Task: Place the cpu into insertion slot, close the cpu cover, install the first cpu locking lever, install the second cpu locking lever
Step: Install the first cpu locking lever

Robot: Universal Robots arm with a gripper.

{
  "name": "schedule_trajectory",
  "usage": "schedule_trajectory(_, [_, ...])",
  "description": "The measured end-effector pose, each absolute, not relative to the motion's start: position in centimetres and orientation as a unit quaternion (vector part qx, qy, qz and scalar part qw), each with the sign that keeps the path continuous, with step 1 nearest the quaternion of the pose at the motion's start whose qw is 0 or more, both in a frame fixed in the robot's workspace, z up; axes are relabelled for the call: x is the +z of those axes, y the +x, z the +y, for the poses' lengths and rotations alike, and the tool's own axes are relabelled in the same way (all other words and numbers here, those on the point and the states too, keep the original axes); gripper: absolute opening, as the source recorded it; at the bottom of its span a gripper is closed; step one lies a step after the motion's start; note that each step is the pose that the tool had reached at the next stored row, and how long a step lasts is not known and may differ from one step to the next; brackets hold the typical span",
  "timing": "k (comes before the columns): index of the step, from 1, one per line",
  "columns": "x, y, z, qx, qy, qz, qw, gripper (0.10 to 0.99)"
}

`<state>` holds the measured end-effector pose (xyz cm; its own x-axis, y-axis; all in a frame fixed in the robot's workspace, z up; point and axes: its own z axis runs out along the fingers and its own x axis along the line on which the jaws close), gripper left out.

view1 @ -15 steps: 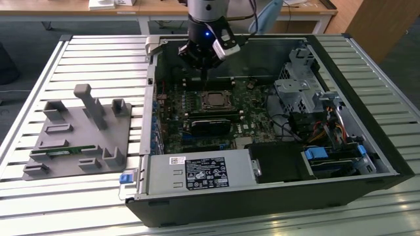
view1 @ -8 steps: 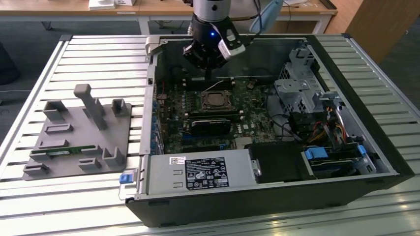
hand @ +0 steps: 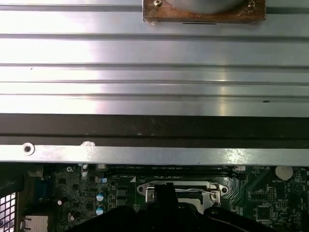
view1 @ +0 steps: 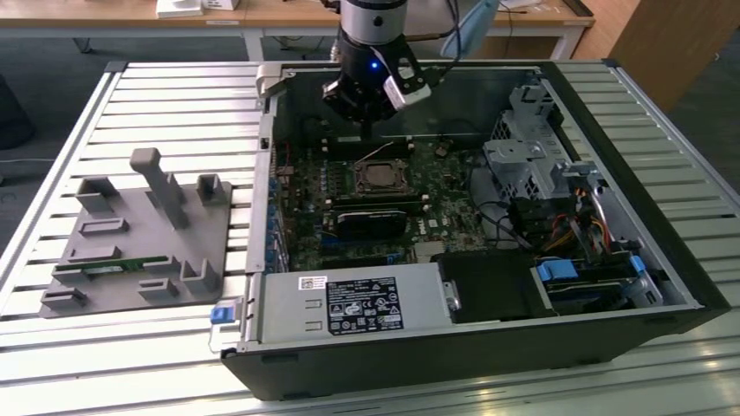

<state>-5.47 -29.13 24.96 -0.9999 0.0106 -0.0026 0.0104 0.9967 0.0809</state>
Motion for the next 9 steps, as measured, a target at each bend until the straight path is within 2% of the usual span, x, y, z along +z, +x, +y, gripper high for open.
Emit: schedule_trajectory(9, [24.0, -4.3, -29.1, 0.041, 0.005, 0.999, 0.002, 0.106])
